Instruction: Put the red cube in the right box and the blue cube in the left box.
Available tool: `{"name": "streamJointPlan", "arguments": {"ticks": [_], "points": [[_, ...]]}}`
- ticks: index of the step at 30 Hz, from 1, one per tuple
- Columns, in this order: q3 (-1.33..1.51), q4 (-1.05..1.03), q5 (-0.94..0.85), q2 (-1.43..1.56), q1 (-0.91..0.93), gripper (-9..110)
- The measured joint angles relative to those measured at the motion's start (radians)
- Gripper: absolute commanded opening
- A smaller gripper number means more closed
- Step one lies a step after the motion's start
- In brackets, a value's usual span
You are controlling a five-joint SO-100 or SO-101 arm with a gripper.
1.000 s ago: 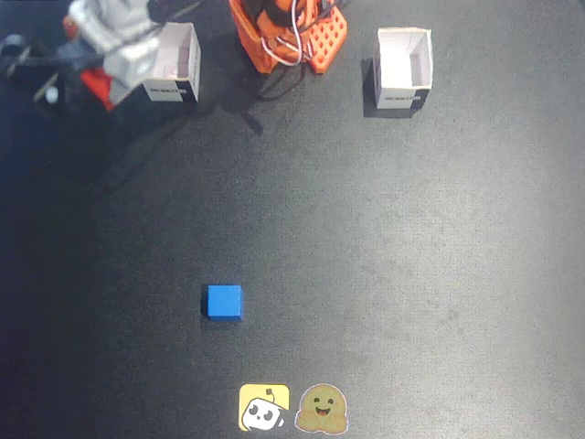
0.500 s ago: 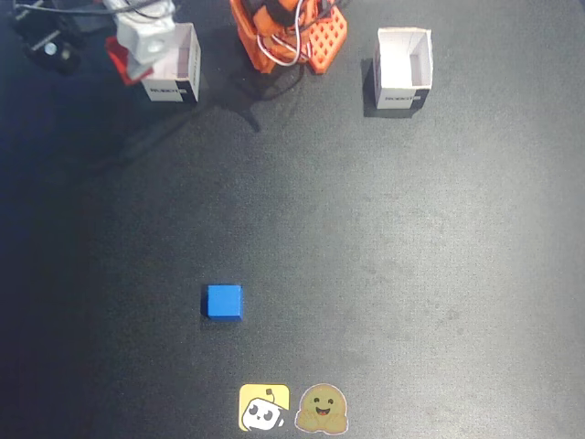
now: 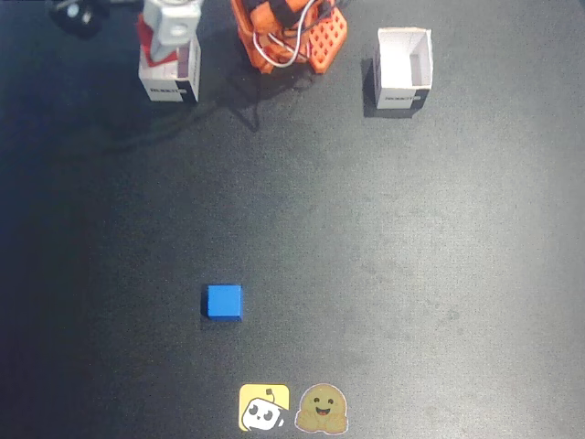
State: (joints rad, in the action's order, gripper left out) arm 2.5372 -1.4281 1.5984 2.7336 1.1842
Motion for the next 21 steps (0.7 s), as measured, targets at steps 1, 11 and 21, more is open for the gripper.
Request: {"name": "streamJointPlan", "arguments": {"ticks": [1, 11, 21], "points": [[0.008, -0.005, 0.002, 0.014, 0.005, 11], [0.051, 0.011, -0.020, 0.031, 0.058, 16], [0.058, 0.011, -0.055, 0.071, 0.055, 17]]}}
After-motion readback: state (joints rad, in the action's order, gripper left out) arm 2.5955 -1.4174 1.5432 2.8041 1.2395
